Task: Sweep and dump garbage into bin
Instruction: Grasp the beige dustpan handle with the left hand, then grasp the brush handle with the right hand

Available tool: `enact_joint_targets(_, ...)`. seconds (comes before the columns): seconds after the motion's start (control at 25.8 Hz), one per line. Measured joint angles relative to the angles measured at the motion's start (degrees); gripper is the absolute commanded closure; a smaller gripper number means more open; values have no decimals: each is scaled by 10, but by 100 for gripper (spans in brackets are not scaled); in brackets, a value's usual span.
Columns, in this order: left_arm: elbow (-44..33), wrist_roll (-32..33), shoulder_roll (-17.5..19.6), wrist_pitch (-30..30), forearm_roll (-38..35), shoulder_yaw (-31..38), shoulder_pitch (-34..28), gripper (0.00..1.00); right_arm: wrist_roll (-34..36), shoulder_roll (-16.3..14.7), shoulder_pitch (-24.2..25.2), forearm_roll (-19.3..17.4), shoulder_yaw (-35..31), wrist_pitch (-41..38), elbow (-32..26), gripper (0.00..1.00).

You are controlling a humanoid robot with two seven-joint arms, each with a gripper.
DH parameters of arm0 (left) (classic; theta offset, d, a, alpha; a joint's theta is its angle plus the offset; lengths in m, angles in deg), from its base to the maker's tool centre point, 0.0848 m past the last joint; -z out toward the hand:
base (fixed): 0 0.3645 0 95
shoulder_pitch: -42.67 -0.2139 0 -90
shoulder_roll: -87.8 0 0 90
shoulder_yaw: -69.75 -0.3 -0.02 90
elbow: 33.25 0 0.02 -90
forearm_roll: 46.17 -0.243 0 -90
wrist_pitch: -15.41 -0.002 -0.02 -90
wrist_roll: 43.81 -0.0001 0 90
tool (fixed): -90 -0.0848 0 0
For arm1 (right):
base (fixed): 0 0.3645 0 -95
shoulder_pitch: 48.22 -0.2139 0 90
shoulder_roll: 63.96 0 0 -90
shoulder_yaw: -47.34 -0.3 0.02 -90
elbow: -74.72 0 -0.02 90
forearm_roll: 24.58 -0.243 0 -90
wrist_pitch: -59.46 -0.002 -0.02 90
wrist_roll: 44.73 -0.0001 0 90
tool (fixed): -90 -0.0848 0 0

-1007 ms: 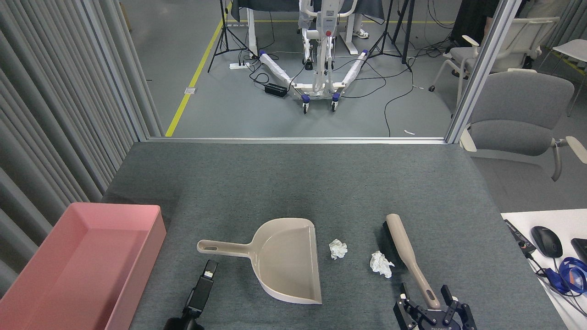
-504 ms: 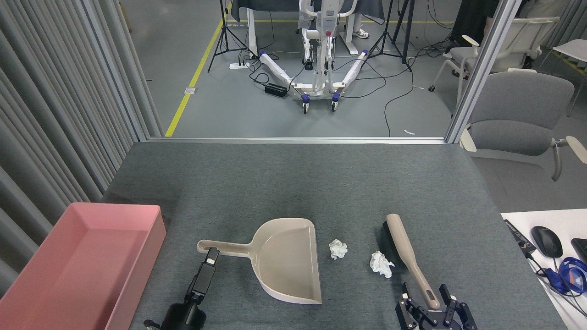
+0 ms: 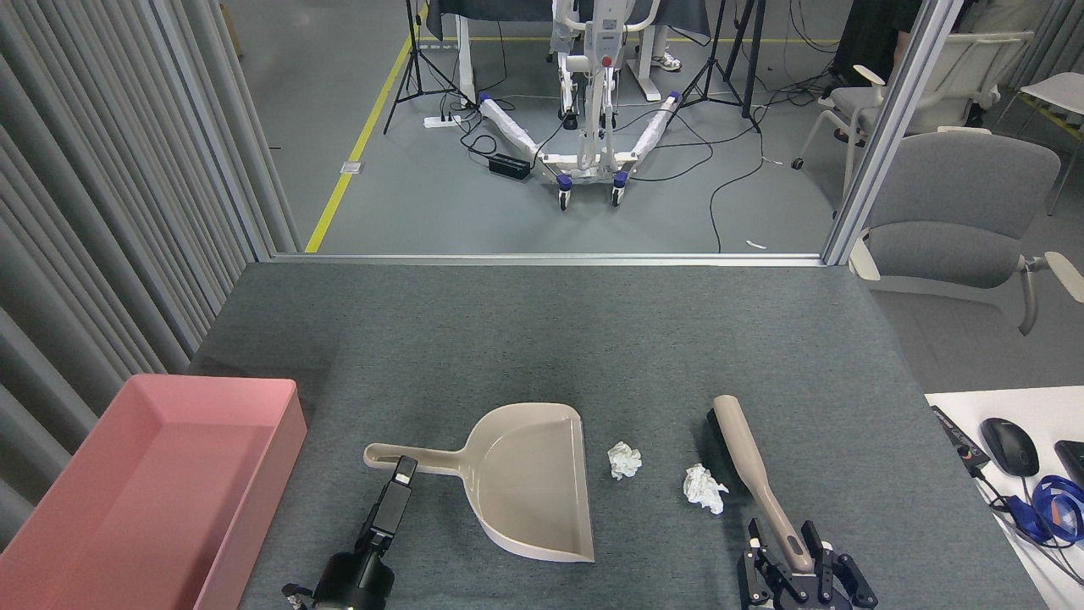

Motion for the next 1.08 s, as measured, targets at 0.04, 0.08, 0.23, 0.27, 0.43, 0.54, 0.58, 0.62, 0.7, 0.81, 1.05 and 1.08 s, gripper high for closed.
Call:
enact_joint_targets(0.04, 9, 0, -4, 0, 0, 0, 5, 10, 0, 0, 0, 0, 0, -1, 0, 43)
enact_joint_targets(0.08, 16, 1, -6, 1, 0, 0, 9, 11, 0, 0, 0, 0, 0, -1, 0, 47)
enact_joint_targets(0.23, 38, -1, -17, 1, 0, 0, 22, 13, 0, 0, 0, 0, 0, -8, 0, 60)
enact_joint_targets(0.27, 40, -6, -20, 1, 0, 0, 24, 16, 0, 0, 0, 1, 0, -12, 0, 63)
enact_joint_targets(0.43, 46, -35, -31, -1, 0, 1, 33, 19, 2, 0, 0, 7, 0, -21, 5, 77)
enact_joint_targets(0.54, 58, -57, -40, -3, -1, 1, 42, 19, 2, 1, 0, 15, 1, -28, 7, 84)
enact_joint_targets(0.58, 65, -62, -42, -3, -1, 1, 47, 19, 2, 1, 0, 17, 1, -30, 8, 86)
enact_joint_targets(0.62, 73, -65, -44, -4, -2, 1, 51, 19, 1, 1, 0, 18, 1, -31, 8, 88)
enact_joint_targets(0.7, 89, -69, -46, -5, -2, 2, 60, 20, 0, 1, 0, 19, 0, -32, 9, 91)
enact_joint_targets(0.81, 105, -71, -47, -5, -2, 2, 71, 30, -1, 1, 0, 20, 0, -35, 9, 99)
enact_joint_targets(1.05, 117, -79, -48, -1, -3, 1, 77, 42, -2, 0, 1, 20, -1, -36, 9, 100)
enact_joint_targets(1.08, 119, -82, -48, -1, -3, 1, 77, 43, -2, 0, 0, 20, -1, -36, 8, 100)
